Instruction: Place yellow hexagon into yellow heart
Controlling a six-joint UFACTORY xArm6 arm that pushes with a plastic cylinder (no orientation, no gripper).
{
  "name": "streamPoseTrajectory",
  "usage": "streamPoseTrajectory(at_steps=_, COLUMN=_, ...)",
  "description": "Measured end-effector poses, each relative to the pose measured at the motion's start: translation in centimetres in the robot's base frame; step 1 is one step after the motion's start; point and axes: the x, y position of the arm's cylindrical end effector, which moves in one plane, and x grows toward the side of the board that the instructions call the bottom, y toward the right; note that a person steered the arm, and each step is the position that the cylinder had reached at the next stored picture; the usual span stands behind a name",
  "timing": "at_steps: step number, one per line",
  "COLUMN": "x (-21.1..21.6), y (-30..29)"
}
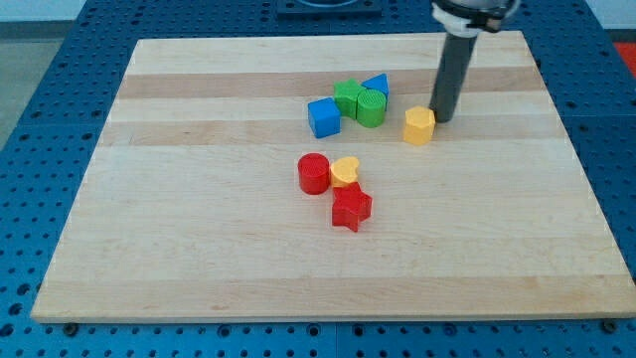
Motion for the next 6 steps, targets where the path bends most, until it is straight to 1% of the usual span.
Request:
streamPoseTrajectory(at_steps=2, x=4.6, y=-3.6)
streamPoseTrajectory(at_steps=3, x=5.7, y=-6.3)
streamPoseTrajectory(at_steps=6, x=5.7, y=-8.2)
